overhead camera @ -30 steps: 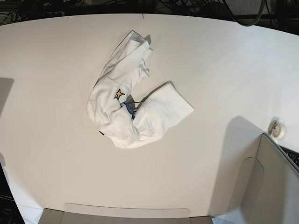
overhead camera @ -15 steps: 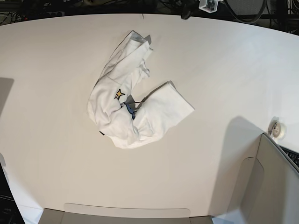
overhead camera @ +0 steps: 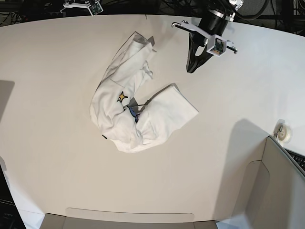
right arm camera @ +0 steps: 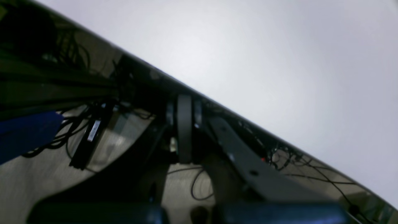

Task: Layout the t-shirt on the table in an organized manner, then fold the t-shirt properly
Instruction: 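Lower both grippers toward the t-shirt edges on either side, then grasp the t-shirt fabric with both grippers, then drag the gripped fabric with the left gripper toward the right gripper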

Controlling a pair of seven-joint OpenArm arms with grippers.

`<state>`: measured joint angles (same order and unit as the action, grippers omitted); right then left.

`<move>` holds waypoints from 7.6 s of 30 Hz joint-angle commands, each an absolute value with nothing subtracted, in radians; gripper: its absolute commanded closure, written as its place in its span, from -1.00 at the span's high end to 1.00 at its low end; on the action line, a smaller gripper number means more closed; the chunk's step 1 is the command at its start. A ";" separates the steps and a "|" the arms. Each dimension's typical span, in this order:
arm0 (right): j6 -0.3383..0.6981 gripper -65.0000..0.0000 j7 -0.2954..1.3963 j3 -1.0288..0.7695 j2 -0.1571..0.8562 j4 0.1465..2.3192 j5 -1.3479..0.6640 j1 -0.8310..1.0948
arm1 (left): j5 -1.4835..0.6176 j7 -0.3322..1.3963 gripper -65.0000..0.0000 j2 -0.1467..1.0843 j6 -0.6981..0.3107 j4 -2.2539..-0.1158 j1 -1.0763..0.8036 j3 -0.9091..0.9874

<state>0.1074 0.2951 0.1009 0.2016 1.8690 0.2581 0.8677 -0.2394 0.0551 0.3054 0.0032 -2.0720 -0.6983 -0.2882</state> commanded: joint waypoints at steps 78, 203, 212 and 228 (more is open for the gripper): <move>-0.094 -0.11 0.302 -0.125 0.133 1.679 -0.915 0.153 | -0.239 0.576 -0.60 0.334 -0.004 -2.058 -0.397 -0.282; -0.105 -1.00 0.688 0.630 0.058 1.676 0.357 0.348 | -0.567 0.952 -0.18 -0.157 0.698 -1.076 0.682 -0.892; -0.105 -1.00 0.688 0.653 0.062 1.673 0.358 0.334 | -0.568 0.888 -0.18 -0.157 0.698 -1.075 0.653 -0.895; -0.105 -1.00 0.690 0.734 0.062 1.598 0.358 0.291 | -0.570 0.785 -0.18 -0.157 0.698 -1.078 0.608 -0.900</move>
<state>-0.1650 0.6044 0.7139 0.0628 1.6188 0.4084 0.2546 -0.5674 0.7979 -0.1432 0.6918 -1.0542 0.5816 -0.9016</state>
